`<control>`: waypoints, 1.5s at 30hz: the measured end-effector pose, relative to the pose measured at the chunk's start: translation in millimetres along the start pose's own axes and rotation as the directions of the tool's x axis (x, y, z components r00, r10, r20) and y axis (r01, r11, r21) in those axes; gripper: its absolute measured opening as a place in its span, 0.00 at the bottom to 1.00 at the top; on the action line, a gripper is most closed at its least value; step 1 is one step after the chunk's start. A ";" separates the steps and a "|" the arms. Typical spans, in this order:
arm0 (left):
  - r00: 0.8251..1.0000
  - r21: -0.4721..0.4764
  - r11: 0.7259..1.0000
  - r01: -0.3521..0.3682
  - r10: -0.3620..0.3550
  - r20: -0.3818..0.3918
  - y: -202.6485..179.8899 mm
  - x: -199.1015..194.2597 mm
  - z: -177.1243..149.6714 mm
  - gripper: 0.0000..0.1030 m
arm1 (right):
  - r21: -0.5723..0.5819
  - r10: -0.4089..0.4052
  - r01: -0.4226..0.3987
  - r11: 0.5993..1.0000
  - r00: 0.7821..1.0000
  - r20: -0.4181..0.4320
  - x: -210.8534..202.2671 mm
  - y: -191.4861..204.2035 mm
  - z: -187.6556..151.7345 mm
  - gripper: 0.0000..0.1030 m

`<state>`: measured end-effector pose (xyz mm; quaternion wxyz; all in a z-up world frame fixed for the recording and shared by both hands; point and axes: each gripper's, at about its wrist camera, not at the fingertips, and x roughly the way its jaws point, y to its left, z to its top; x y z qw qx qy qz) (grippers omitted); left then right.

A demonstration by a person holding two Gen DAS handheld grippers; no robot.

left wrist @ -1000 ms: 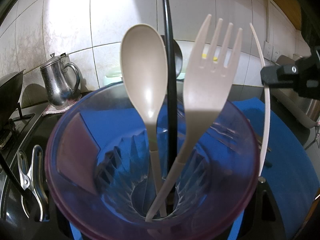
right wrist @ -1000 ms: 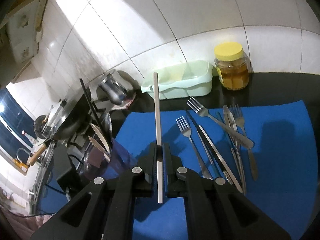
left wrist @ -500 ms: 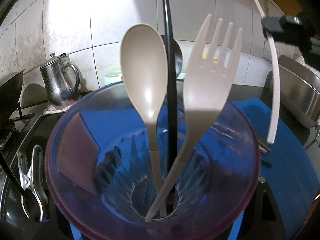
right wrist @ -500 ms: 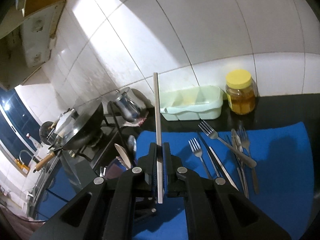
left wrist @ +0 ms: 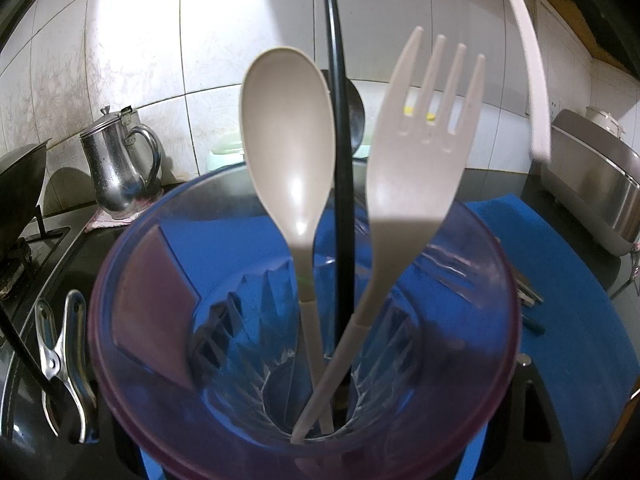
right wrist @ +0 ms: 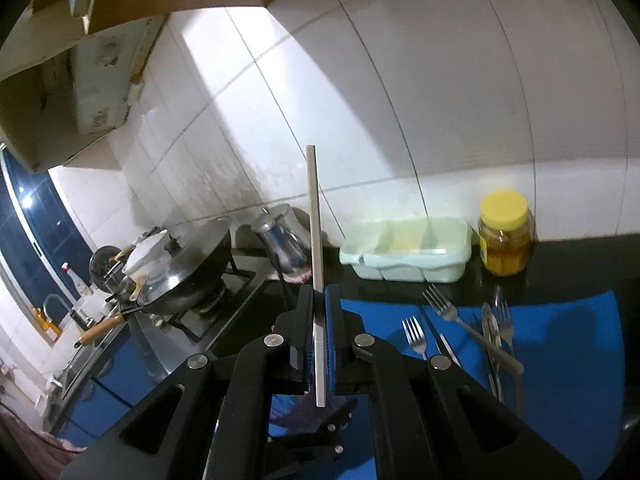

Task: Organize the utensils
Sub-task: 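Carry the beige chopstick with the right gripper over the glass cup, then lower the beige chopstick into the cup and open the right gripper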

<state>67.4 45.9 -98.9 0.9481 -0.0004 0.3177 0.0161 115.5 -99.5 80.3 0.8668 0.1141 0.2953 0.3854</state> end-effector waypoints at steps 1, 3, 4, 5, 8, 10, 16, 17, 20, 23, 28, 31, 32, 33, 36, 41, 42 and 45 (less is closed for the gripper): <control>1.000 0.000 1.000 -0.001 0.001 0.000 -0.1 0.2 0.2 0.82 | -0.009 0.003 -0.003 1.000 1.000 0.005 0.4 2.2 2.0 0.06; 1.000 0.000 1.000 0.000 0.000 0.000 0.2 -0.1 -0.1 0.82 | -0.027 0.015 -0.014 1.000 1.000 0.016 1.8 8.7 6.3 0.06; 1.000 0.000 1.000 0.000 0.000 0.000 0.5 -0.1 -0.3 0.82 | -0.035 0.023 -0.022 0.999 1.000 0.020 2.8 12.0 8.2 0.06; 1.000 0.000 1.000 0.000 0.000 -0.001 0.5 -0.1 -0.3 0.82 | -0.041 0.032 -0.031 0.999 0.999 0.021 4.1 15.5 9.9 0.06; 1.000 0.000 1.000 0.000 0.000 -0.001 0.5 -0.1 -0.3 0.82 | -0.070 0.064 -0.063 0.996 0.998 0.014 9.9 25.9 13.0 0.06; 1.000 0.001 1.000 -0.001 0.001 -0.001 0.6 -0.5 -0.7 0.82 | -0.104 0.075 -0.075 0.992 0.997 0.000 15.6 33.4 12.9 0.06; 1.000 0.001 1.000 -0.001 0.001 -0.001 0.6 -0.4 -0.6 0.82 | -0.146 0.088 -0.096 0.985 0.994 -0.062 37.7 41.6 5.7 0.06; 1.000 0.001 1.000 -0.001 0.001 -0.001 0.5 0.1 -0.1 0.82 | -0.145 0.088 -0.098 0.985 0.993 -0.075 42.2 40.9 3.5 0.06; 1.000 0.001 1.000 -0.001 0.001 -0.001 0.5 0.1 -0.1 0.82 | -0.149 0.086 -0.100 0.984 0.991 -0.101 50.0 39.9 -1.1 0.06; 1.000 0.001 1.000 -0.001 0.001 -0.001 0.5 0.2 0.0 0.82 | -0.152 0.083 -0.102 0.983 0.988 -0.129 56.5 38.0 -5.7 0.06; 1.000 0.001 1.000 0.000 0.000 -0.001 0.5 0.2 0.0 0.82 | -0.142 0.094 -0.121 0.982 0.979 -0.178 63.9 37.3 -10.9 0.07; 1.000 0.001 1.000 0.000 0.000 -0.001 0.5 0.2 0.1 0.82 | -0.153 0.091 -0.122 0.981 0.977 -0.192 66.1 38.8 -12.9 0.07; 1.000 0.001 1.000 0.000 0.000 -0.001 0.4 0.3 0.0 0.82 | -0.153 0.092 -0.123 0.981 0.976 -0.200 67.3 39.2 -13.6 0.07; 1.000 0.001 1.000 -0.001 0.001 -0.002 0.5 0.1 -0.1 0.82 | -0.153 0.093 -0.126 0.980 0.974 -0.208 68.6 39.6 -14.3 0.07; 1.000 0.001 1.000 -0.001 0.001 -0.002 0.5 0.1 -0.1 0.82 | -0.131 0.108 -0.141 0.981 0.967 -0.231 71.9 37.6 -16.4 0.07; 1.000 0.001 1.000 -0.001 0.001 -0.002 0.4 0.3 0.1 0.82 | -0.105 0.110 -0.140 0.985 0.963 -0.247 74.1 32.7 -17.3 0.07; 1.000 0.001 1.000 -0.001 0.001 -0.002 0.4 0.3 0.1 0.82 | -0.104 0.109 -0.138 0.985 0.963 -0.248 74.1 32.2 -17.3 0.07; 1.000 0.001 1.000 -0.001 0.001 -0.002 0.4 0.3 0.1 0.82 | -0.105 0.107 -0.137 0.985 0.962 -0.251 75.0 32.7 -16.8 0.08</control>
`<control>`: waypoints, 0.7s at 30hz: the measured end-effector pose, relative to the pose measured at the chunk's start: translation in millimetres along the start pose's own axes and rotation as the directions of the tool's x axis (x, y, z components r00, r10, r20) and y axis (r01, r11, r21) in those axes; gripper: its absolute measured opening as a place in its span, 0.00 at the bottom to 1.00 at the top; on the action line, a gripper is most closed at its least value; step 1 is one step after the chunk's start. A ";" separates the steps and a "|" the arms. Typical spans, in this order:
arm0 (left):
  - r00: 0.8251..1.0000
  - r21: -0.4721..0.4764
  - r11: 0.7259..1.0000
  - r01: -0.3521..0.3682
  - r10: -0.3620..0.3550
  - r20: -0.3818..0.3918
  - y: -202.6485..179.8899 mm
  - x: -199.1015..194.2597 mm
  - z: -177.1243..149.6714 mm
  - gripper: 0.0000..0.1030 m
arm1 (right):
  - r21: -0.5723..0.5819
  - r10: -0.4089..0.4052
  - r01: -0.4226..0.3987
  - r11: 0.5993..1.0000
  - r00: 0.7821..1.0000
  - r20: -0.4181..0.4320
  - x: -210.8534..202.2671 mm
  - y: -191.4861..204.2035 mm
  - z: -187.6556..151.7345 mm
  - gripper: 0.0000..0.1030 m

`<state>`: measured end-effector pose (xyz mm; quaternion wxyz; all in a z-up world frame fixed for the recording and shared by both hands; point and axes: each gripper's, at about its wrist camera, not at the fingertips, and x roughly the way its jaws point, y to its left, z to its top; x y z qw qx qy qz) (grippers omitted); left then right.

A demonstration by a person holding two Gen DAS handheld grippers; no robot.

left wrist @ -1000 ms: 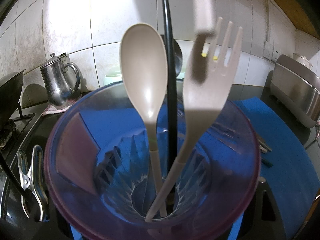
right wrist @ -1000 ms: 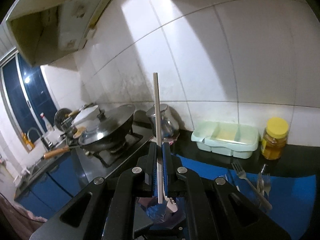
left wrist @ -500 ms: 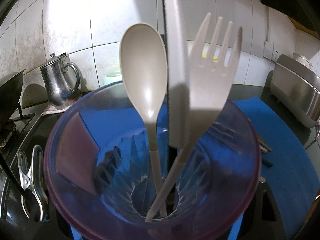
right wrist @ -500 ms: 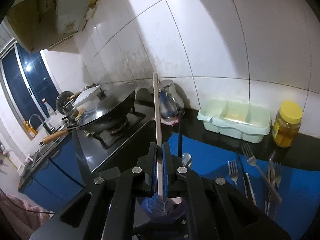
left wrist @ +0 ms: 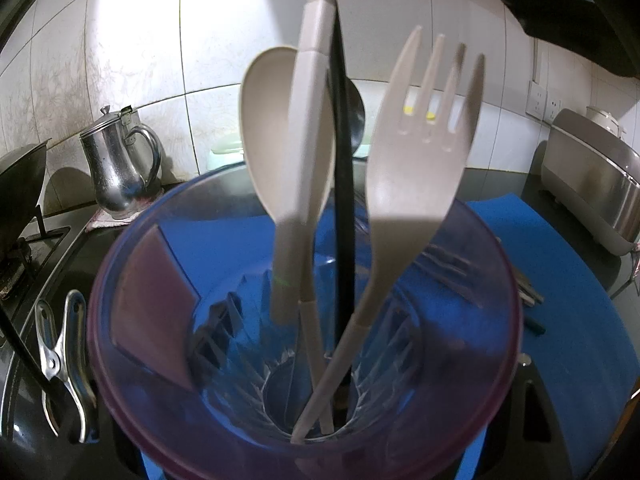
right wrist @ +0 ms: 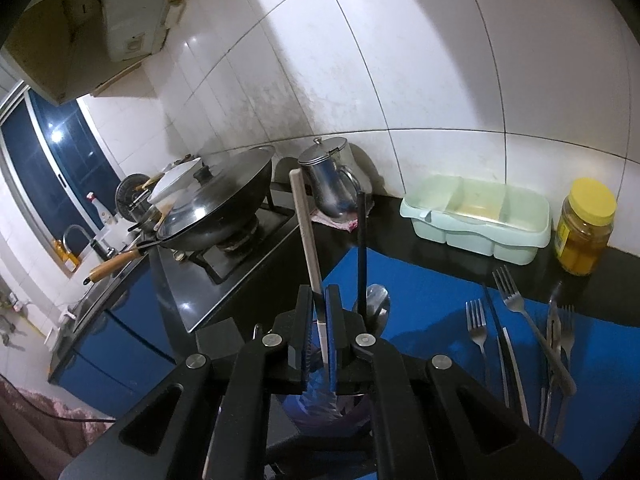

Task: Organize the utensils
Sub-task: 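Lower the beige chopstick into the cup and open the right gripper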

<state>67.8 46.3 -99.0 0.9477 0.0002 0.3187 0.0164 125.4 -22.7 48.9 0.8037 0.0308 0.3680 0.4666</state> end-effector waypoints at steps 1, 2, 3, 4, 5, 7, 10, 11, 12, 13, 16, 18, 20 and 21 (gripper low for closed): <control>1.000 0.000 1.000 0.000 0.000 0.000 0.0 0.0 0.0 0.82 | -0.001 0.000 0.000 1.000 1.000 -0.001 0.5 0.3 0.2 0.08; 1.000 0.000 1.000 0.000 0.000 0.000 0.0 0.0 0.0 0.82 | -0.001 -0.001 0.001 1.000 1.000 -0.003 0.5 0.8 0.3 0.09; 1.000 0.000 1.000 0.000 0.000 0.000 0.0 0.0 0.0 0.82 | 0.000 -0.001 0.001 1.000 1.000 -0.003 0.3 1.2 0.6 0.12; 1.000 0.000 1.000 0.000 0.000 0.000 0.0 0.1 0.1 0.82 | 0.003 0.001 -0.001 1.000 1.000 -0.004 1.0 1.4 0.7 0.15; 1.000 0.000 1.000 0.001 -0.001 0.000 0.0 0.0 0.0 0.82 | 0.005 0.002 -0.002 1.000 1.000 -0.007 1.9 1.6 0.7 0.19; 1.000 0.000 1.000 0.001 -0.001 0.000 -0.1 0.1 0.1 0.82 | 0.005 -0.001 0.001 1.000 1.000 -0.016 4.2 1.8 1.0 0.22; 1.000 0.000 1.000 0.000 0.000 0.000 -0.1 0.2 0.2 0.82 | 0.002 0.000 0.000 1.000 1.000 -0.015 4.5 3.7 0.7 0.28; 1.000 0.000 1.000 0.000 0.000 0.000 0.0 0.1 0.1 0.82 | 0.001 0.006 -0.006 1.000 1.000 -0.010 3.4 4.4 0.2 0.30; 1.000 0.000 1.000 0.000 0.000 0.000 -0.1 0.2 0.1 0.82 | 0.000 0.007 -0.007 1.000 1.000 -0.008 2.6 4.7 -0.2 0.31; 1.000 0.000 1.000 0.000 0.000 0.000 -0.1 0.2 0.2 0.82 | -0.001 0.008 -0.008 1.000 1.000 -0.004 1.3 5.0 -0.5 0.31; 1.000 0.000 1.000 0.000 0.000 0.000 0.0 0.2 0.2 0.82 | 0.003 0.009 -0.009 1.000 1.000 0.005 -3.2 5.2 -1.7 0.32; 1.000 0.000 1.000 0.001 -0.001 0.000 0.1 -0.1 -0.1 0.82 | 0.005 0.005 -0.005 1.000 1.000 0.014 -7.2 4.6 -2.6 0.32; 1.000 0.000 1.000 0.000 0.000 -0.001 -0.1 0.2 0.2 0.82 | 0.009 -0.003 0.002 1.000 1.000 0.026 -11.7 3.6 -3.0 0.32; 1.000 0.000 1.000 0.000 0.000 -0.001 0.0 0.1 0.1 0.82 | 0.012 -0.008 0.007 1.000 0.999 0.034 -14.4 2.7 -3.0 0.32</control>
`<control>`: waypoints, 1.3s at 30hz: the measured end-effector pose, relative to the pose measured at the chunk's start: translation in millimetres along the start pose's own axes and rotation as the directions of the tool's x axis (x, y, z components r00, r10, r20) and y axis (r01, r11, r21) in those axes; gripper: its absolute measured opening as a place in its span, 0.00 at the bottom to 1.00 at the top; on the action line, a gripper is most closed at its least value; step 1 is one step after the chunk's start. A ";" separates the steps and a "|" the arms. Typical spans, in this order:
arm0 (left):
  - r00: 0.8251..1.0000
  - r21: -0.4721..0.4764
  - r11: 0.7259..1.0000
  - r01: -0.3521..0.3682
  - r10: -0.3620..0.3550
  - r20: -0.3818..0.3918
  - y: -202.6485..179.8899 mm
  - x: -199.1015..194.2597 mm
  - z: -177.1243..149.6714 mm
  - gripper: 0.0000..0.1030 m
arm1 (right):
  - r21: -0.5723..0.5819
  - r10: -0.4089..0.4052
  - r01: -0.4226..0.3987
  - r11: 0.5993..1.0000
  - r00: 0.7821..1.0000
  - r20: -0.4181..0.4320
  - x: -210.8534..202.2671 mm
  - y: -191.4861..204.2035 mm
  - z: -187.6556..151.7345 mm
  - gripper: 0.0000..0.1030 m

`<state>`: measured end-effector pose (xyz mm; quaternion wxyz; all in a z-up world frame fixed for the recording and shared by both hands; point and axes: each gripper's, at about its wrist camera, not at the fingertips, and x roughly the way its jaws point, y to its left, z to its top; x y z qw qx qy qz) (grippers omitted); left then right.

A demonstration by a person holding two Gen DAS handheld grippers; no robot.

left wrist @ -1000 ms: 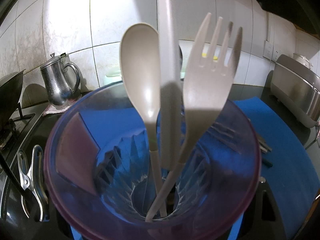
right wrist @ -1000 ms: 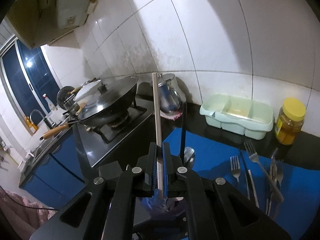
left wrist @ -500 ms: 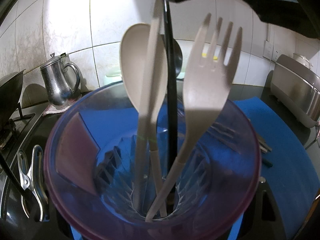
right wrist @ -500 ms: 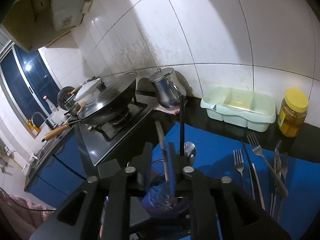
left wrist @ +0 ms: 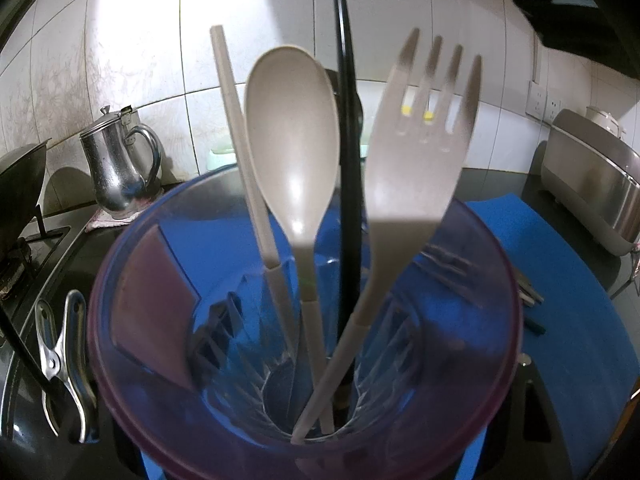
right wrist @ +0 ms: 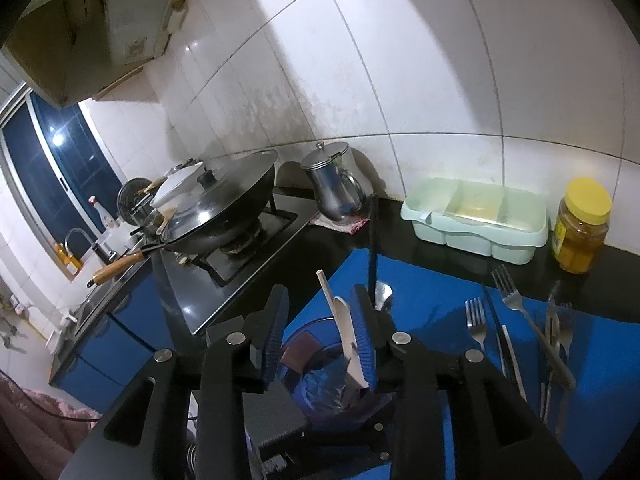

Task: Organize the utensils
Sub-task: 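Lower the beige chopstick into the cup and open the right gripper, then withdraw the right gripper from the cup and move it over the mat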

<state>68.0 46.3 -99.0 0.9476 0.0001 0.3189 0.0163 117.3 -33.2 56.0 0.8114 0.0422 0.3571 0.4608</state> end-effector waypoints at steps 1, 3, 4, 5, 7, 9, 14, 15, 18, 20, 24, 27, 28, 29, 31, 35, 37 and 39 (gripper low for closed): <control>1.000 0.000 1.000 0.000 0.000 0.000 -0.1 0.2 0.2 0.82 | 0.004 -0.006 0.006 1.000 1.000 0.011 -3.3 -1.2 -0.2 0.33; 1.000 0.000 1.000 -0.001 0.001 0.000 -0.1 0.1 0.0 0.82 | 0.014 -0.018 0.018 1.000 0.999 0.033 -10.3 -4.6 -0.2 0.35; 1.000 0.000 1.000 0.000 0.000 0.000 0.0 0.2 0.2 0.82 | 0.021 -0.024 0.023 1.000 0.999 0.044 -13.6 -6.4 -0.6 0.35; 1.000 0.000 1.000 0.000 0.000 0.000 0.0 0.1 0.1 0.82 | 0.026 -0.032 0.031 0.999 0.998 0.053 -16.6 -8.6 -1.2 0.37; 1.000 0.000 1.000 0.000 0.000 0.000 -0.1 0.2 0.2 0.82 | 0.037 -0.056 0.053 0.998 0.996 0.064 -22.2 -14.2 -3.5 0.38; 1.000 0.000 1.000 0.000 0.000 0.000 0.0 0.1 0.1 0.82 | 0.054 -0.072 0.068 0.996 0.995 0.069 -26.7 -20.9 -5.0 0.38; 1.000 0.000 1.000 0.000 0.000 0.000 -0.1 0.3 0.2 0.82 | 0.101 -0.115 0.107 0.989 0.991 0.072 -34.0 -40.4 -9.8 0.38; 1.000 0.000 1.000 0.000 0.000 0.000 -0.1 0.2 0.1 0.82 | 0.108 -0.123 0.115 0.987 0.990 0.073 -35.0 -44.0 -10.6 0.38; 1.000 0.000 1.000 -0.001 0.001 -0.001 -0.2 0.3 0.2 0.82 | 0.136 -0.157 0.145 0.980 0.984 0.080 -40.0 -54.7 -14.8 0.38; 1.000 0.000 1.000 0.000 0.000 -0.001 -0.1 0.3 0.3 0.82 | 0.149 -0.176 0.163 0.975 0.981 0.077 -41.6 -61.0 -18.2 0.38; 1.000 0.000 1.000 -0.001 0.001 -0.001 -0.2 0.4 0.3 0.82 | 0.173 -0.212 0.200 0.965 0.975 0.060 -41.9 -73.6 -26.3 0.38; 1.000 0.000 1.000 -0.001 0.001 -0.001 -0.2 0.5 0.4 0.82 | 0.204 -0.225 0.214 0.955 0.974 0.034 -40.1 -86.0 -34.9 0.38; 1.000 0.000 1.000 -0.001 0.001 -0.001 -0.1 0.5 0.4 0.82 | 0.209 -0.229 0.218 0.953 0.973 0.029 -39.6 -88.3 -36.9 0.38; 1.000 0.000 1.000 -0.001 0.001 -0.001 -0.1 0.4 0.4 0.82 | 0.215 -0.236 0.226 0.950 0.972 0.022 -38.7 -91.2 -39.5 0.38; 1.000 0.000 1.000 -0.001 0.001 -0.001 -0.1 0.5 0.4 0.82 | 0.215 -0.259 0.249 0.944 0.966 0.017 -37.6 -96.2 -44.0 0.38; 1.000 0.001 1.000 -0.001 0.001 -0.001 -0.1 0.5 0.4 0.82 | 0.207 -0.307 0.299 0.932 0.952 0.005 -36.6 -107.5 -53.4 0.38; 1.000 0.000 1.000 0.000 0.000 -0.001 0.0 0.5 0.4 0.82 | 0.216 -0.325 0.319 0.923 0.946 -0.009 -36.1 -115.4 -57.5 0.38; 1.000 0.000 1.000 0.000 0.000 -0.002 0.0 0.6 0.4 0.82 | 0.230 -0.351 0.349 0.908 0.936 -0.031 -34.6 -125.7 -62.6 0.38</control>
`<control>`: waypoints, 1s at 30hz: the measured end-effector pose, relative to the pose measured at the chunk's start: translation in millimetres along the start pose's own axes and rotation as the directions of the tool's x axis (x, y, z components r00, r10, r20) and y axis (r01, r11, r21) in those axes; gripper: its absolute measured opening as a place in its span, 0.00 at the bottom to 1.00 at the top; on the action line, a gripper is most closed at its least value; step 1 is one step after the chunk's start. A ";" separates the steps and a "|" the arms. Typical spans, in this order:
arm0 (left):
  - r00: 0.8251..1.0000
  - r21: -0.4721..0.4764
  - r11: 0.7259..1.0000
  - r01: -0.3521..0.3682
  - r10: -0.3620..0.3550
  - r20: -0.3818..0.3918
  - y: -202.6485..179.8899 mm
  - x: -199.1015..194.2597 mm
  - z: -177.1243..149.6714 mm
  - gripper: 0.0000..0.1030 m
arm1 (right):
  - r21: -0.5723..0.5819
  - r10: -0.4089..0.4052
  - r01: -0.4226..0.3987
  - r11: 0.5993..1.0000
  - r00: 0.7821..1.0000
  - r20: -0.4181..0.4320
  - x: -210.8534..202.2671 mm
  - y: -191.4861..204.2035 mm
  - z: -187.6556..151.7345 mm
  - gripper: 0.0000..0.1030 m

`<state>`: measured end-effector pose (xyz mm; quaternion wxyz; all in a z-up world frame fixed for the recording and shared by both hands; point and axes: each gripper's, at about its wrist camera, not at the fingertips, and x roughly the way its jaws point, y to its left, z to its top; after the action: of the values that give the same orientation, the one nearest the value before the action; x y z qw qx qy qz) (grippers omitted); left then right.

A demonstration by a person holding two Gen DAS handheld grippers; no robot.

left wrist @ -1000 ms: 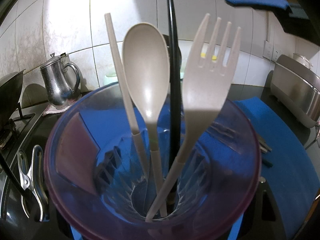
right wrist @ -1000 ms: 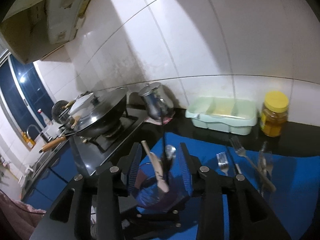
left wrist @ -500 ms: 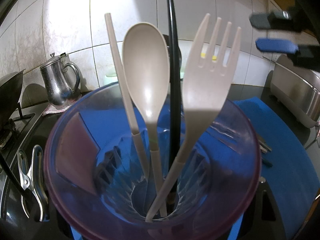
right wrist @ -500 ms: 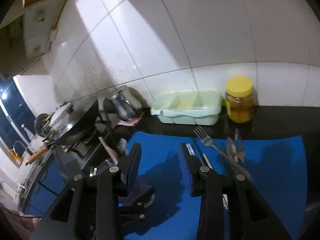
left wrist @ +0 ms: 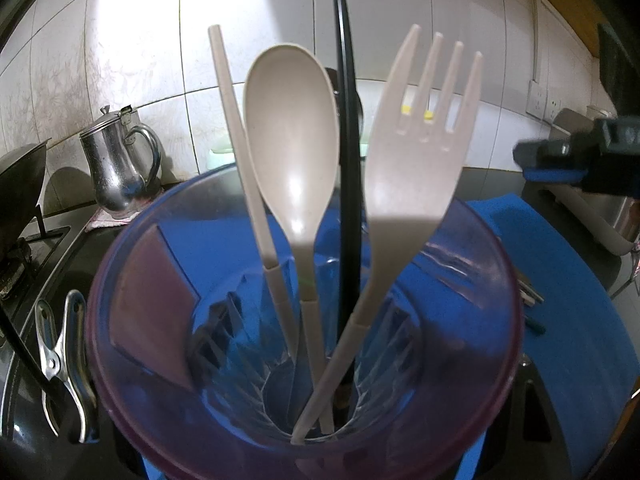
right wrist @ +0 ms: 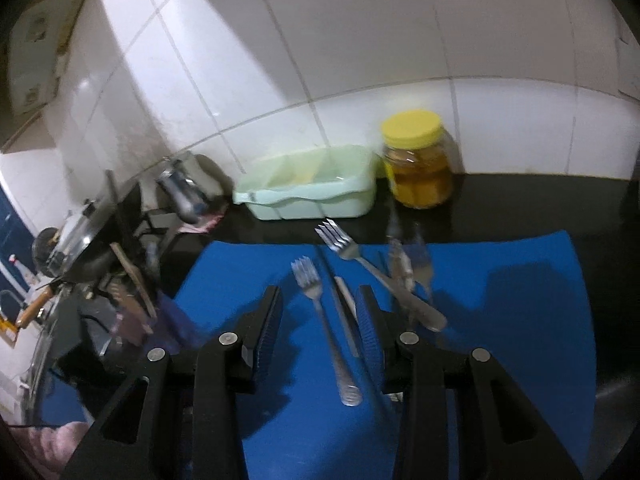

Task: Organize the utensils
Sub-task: 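Withdraw the right gripper from the cup and move it over the mat, then lower the right gripper onto the cutlery and grasp a metal fork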

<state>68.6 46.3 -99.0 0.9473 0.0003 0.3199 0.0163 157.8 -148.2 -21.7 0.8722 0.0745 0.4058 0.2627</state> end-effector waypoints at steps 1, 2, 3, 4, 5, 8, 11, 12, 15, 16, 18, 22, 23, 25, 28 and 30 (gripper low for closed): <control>1.000 0.000 1.000 0.000 0.000 -0.001 -0.1 -0.4 -0.4 0.82 | 0.010 -0.007 0.007 1.000 1.000 -0.011 2.4 -4.3 -1.2 0.38; 1.000 0.000 1.000 0.001 -0.001 -0.002 0.0 -0.4 -0.8 0.82 | 0.021 -0.014 0.015 1.000 1.000 -0.024 5.4 -9.6 -2.8 0.38; 1.000 0.000 1.000 0.000 0.000 -0.003 0.1 -0.5 -1.2 0.82 | 0.025 -0.021 0.022 0.999 0.999 -0.034 7.9 -13.2 -4.1 0.38; 1.000 0.000 1.000 0.001 -0.001 -0.003 0.3 -0.8 -1.7 0.82 | 0.028 -0.030 0.031 0.999 0.998 -0.046 10.6 -17.0 -5.9 0.38; 1.000 0.000 1.000 0.001 -0.001 -0.004 0.3 -0.5 -1.9 0.82 | 0.029 -0.038 0.040 0.999 0.997 -0.062 14.0 -20.7 -7.9 0.38; 1.000 0.000 1.000 0.000 0.000 -0.004 0.3 -0.5 -1.9 0.82 | 0.023 -0.077 0.080 0.997 0.990 -0.117 24.4 -29.6 -12.7 0.35; 1.000 0.000 1.000 0.000 0.000 -0.004 0.3 -0.5 -1.9 0.82 | -0.003 -0.117 0.118 0.993 0.982 -0.151 32.3 -35.9 -16.4 0.28; 1.000 0.000 1.000 0.000 0.000 -0.004 0.3 -0.5 -1.9 0.82 | -0.014 -0.128 0.128 0.992 0.979 -0.156 34.3 -37.9 -16.2 0.28; 1.000 0.000 1.000 0.000 0.000 -0.004 0.3 -0.4 -1.9 0.82 | -0.043 -0.141 0.135 0.990 0.974 -0.177 40.9 -41.2 -11.1 0.28; 1.000 0.000 1.000 0.000 0.000 -0.004 0.3 -0.4 -1.8 0.82 | -0.057 -0.145 0.137 0.989 0.973 -0.182 43.4 -40.9 -8.7 0.28; 1.000 0.000 1.000 0.000 0.000 -0.004 0.4 -0.5 -2.0 0.82 | -0.087 -0.150 0.136 0.987 0.970 -0.192 49.0 -39.7 -3.2 0.28; 1.000 0.001 1.000 0.000 0.000 -0.005 0.6 0.0 -1.7 0.82 | -0.160 -0.153 0.120 0.980 0.964 -0.216 63.2 -27.6 8.6 0.28; 1.000 0.001 1.000 0.000 0.000 -0.005 0.7 0.0 -1.8 0.82 | -0.184 -0.156 0.115 0.976 0.962 -0.223 68.2 -23.6 11.0 0.28; 1.000 0.001 1.000 -0.001 0.001 -0.005 1.4 -0.5 -2.7 0.82 | -0.229 -0.163 0.107 0.968 0.956 -0.244 79.3 -16.1 15.3 0.28; 1.000 0.001 1.000 -0.001 0.001 -0.006 1.2 -0.1 -2.4 0.82 | -0.283 -0.168 0.088 0.955 0.947 -0.274 95.5 -7.1 20.5 0.28; 1.000 0.002 1.000 -0.001 0.001 -0.006 1.3 -0.2 -2.9 0.82 | -0.315 -0.168 0.071 0.946 0.942 -0.292 105.1 -1.9 24.4 0.28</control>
<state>66.7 47.6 -101.2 0.9463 0.0013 0.3229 0.0168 232.7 -93.3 -76.5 0.8118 -0.1269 0.4988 0.2758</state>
